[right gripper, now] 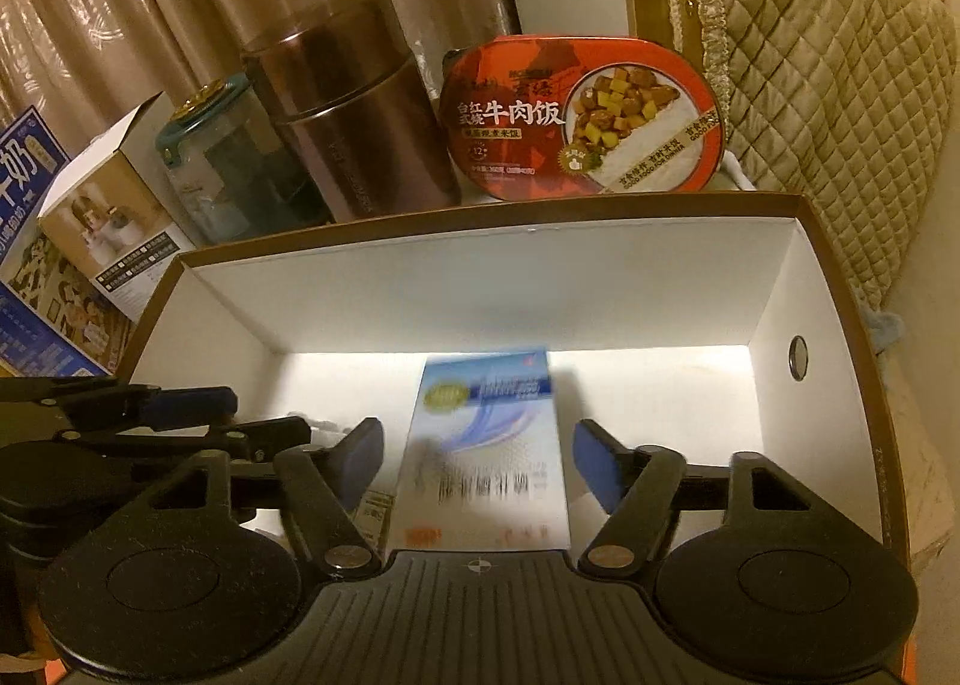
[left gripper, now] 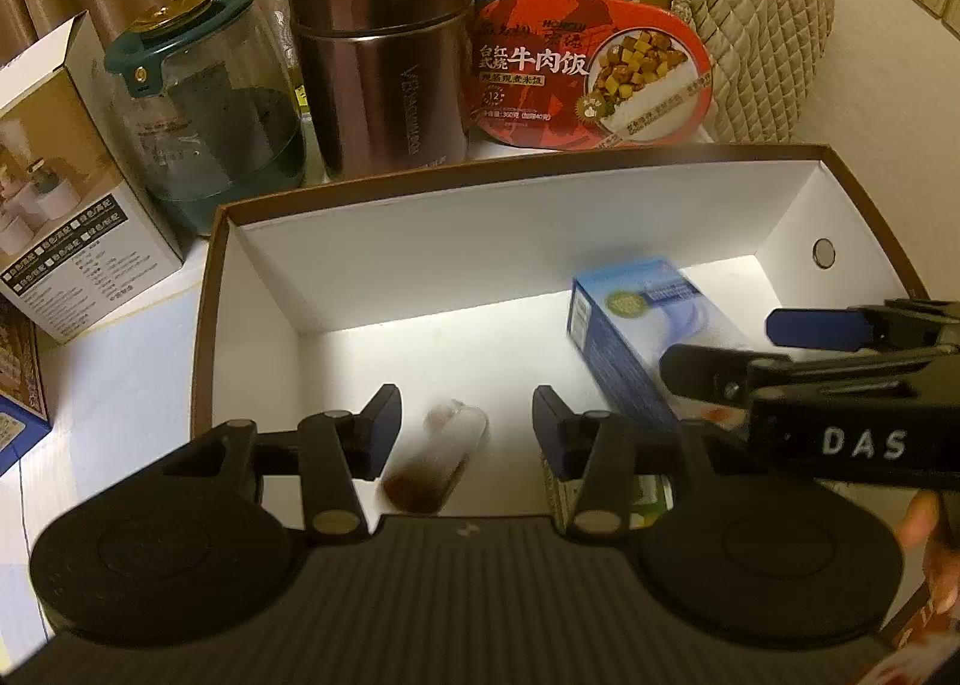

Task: Organize rigid objects
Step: 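Lower the bottle and medicine box into the box and open both tools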

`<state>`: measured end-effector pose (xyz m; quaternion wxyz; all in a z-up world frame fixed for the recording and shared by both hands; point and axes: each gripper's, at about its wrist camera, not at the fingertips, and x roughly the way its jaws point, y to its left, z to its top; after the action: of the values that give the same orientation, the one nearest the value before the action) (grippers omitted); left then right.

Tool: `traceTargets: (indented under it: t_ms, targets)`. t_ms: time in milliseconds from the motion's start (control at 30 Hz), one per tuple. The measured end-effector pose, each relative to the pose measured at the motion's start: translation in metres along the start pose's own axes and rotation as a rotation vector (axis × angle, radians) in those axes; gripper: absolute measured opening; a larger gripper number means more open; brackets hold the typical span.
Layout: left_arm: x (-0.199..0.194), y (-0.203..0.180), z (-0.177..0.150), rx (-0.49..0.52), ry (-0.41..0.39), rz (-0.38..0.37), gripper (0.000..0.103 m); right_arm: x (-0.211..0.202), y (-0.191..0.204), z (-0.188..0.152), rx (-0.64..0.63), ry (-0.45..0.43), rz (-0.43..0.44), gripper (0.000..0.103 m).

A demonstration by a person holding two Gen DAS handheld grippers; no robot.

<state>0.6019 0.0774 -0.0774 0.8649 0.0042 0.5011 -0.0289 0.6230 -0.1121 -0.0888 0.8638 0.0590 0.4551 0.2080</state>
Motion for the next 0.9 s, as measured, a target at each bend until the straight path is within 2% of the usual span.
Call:
traceTargets:
  t_ms: [533,900]
  targets:
    - [-0.026,0.001,-0.015,-0.019,-0.02,-0.032,0.044,-0.027,-0.007,-0.015,0.01,0.003,0.011,0.075]
    - [-0.071,-0.005,-0.033,-0.028,-0.076,-0.063,0.044,-0.07,-0.001,-0.036,-0.002,-0.039,0.051,0.075]
